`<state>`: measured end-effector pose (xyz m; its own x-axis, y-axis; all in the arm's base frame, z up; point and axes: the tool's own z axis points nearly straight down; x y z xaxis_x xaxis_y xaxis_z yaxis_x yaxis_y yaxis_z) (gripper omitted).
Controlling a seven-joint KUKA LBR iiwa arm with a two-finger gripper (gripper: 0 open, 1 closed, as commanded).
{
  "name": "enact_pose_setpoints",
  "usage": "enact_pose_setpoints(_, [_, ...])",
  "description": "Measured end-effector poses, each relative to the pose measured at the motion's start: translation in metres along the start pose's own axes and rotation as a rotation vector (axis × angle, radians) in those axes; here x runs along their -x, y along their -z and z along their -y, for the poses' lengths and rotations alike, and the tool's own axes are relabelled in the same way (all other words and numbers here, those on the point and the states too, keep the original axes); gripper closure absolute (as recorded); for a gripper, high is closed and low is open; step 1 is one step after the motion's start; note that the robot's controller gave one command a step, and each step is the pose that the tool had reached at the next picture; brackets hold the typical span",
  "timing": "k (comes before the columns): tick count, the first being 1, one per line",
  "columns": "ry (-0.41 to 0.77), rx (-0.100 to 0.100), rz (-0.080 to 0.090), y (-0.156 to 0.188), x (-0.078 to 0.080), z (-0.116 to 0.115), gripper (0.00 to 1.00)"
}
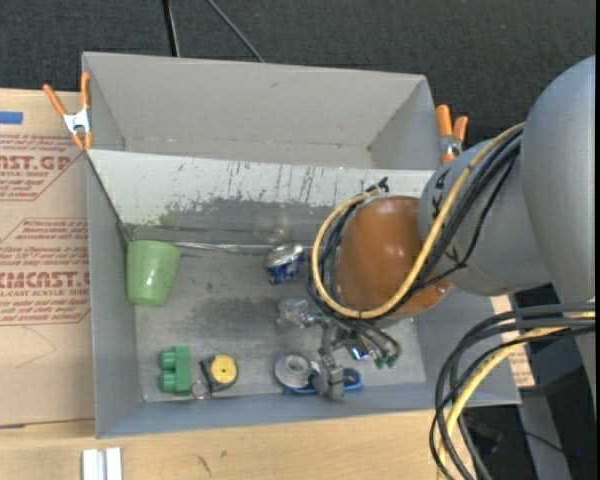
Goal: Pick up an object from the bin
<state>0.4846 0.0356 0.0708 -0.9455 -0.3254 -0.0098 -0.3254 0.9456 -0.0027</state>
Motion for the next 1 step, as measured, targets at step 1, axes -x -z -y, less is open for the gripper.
enact_pose_setpoints(1, [-0.001,0.003,-0.01,-0.001,-0.0023,-0.001,1.0])
